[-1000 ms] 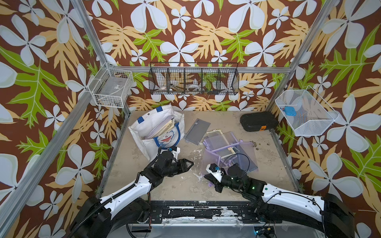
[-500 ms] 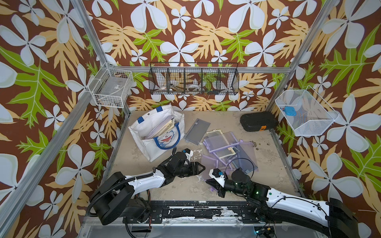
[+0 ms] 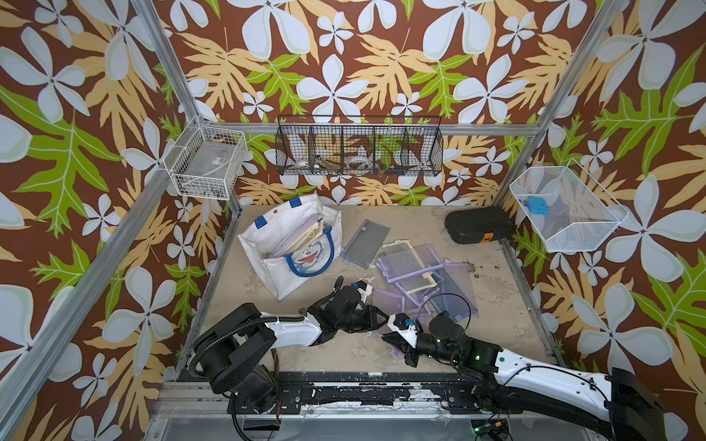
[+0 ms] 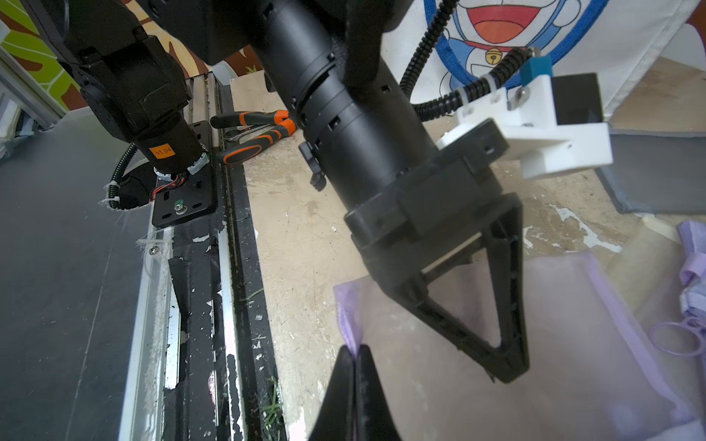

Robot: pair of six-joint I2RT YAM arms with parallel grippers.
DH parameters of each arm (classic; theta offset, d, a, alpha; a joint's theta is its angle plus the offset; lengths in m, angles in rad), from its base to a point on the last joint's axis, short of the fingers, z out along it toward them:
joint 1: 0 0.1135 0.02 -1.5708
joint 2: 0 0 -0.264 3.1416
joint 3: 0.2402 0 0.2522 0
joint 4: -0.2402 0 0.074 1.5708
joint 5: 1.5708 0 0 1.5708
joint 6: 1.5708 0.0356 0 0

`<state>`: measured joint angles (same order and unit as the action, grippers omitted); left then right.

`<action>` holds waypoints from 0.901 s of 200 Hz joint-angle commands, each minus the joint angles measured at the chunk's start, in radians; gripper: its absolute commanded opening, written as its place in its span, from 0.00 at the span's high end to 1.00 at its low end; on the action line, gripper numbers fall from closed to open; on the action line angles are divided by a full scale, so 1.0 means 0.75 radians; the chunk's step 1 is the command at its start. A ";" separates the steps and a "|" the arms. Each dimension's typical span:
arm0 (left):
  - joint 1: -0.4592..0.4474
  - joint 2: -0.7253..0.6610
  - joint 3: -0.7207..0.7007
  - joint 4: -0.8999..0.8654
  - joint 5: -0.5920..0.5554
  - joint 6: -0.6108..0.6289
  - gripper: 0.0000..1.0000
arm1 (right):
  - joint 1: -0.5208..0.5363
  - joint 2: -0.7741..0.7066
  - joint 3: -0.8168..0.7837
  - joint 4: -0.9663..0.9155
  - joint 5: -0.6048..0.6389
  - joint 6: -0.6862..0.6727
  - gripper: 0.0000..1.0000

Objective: Put the pencil pouch into the canvas bag
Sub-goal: Pick up the pencil case from the pencil case.

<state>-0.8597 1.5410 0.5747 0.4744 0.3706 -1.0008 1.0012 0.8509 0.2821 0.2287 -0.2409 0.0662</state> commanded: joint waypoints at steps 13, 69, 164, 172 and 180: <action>0.000 -0.043 0.037 -0.030 -0.030 0.048 0.98 | 0.000 -0.061 0.002 0.002 -0.023 -0.021 1.00; -0.001 -0.243 0.251 -0.534 -0.188 0.441 1.00 | 0.001 -0.249 0.061 -0.115 0.105 -0.004 0.70; 0.141 -0.500 0.946 -1.276 -1.076 1.548 1.00 | 0.001 -0.065 0.392 -0.270 0.279 0.075 0.16; 0.186 -0.486 0.982 -1.284 -1.143 1.636 1.00 | -0.001 -0.032 0.410 -0.261 0.287 0.101 0.16; 0.229 -0.473 1.005 -1.270 -1.192 1.724 1.00 | 0.000 -0.012 0.425 -0.251 0.302 0.130 0.16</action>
<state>-0.7547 1.1675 1.2781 -0.3935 -0.2832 -0.0017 1.0019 0.8005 0.5674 0.0376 -0.0704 0.0956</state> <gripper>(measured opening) 0.050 0.840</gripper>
